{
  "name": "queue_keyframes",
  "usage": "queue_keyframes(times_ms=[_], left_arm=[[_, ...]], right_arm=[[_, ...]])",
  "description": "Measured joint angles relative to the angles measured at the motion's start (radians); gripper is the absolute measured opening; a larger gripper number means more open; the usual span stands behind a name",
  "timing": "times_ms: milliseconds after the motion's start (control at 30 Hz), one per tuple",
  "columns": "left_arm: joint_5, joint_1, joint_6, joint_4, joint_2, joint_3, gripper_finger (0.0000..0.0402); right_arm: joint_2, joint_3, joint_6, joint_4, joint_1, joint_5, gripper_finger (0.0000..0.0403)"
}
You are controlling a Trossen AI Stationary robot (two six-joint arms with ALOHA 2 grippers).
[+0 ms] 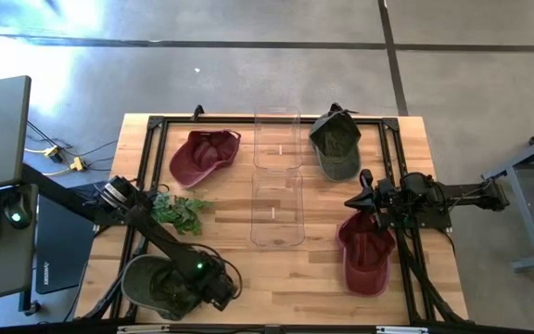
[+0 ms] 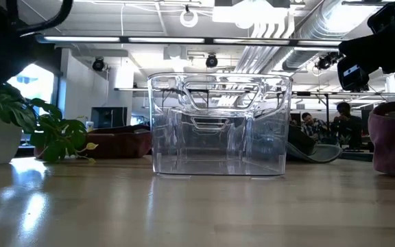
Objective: Pick & Place hat
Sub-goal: Put the bottom black cap into the bottom transparent bin
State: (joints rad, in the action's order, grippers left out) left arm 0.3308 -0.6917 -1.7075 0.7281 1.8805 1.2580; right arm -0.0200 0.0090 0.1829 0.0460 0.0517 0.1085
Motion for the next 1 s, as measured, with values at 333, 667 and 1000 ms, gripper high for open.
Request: queue_keyframes(times_ms=[333, 667, 1000], left_arm=[[-0.025, 0.031, 0.206, -0.002, -0.131, 0.158, 0.0006], [-0.333, 0.08, 0.648, 0.273, -0.293, 0.516, 0.0004], [-0.447, 0.137, 1.077, 0.693, -0.287, 0.793, 0.0002]], right_arm=[[0.0, 0.0, 0.0, -0.001, 0.0, 0.0, 0.0], [0.0, 0.0, 0.0, -0.001, 0.0, -0.001, 0.0], [0.0, 0.0, 0.0, 0.0, 0.0, 0.0, 0.0]])
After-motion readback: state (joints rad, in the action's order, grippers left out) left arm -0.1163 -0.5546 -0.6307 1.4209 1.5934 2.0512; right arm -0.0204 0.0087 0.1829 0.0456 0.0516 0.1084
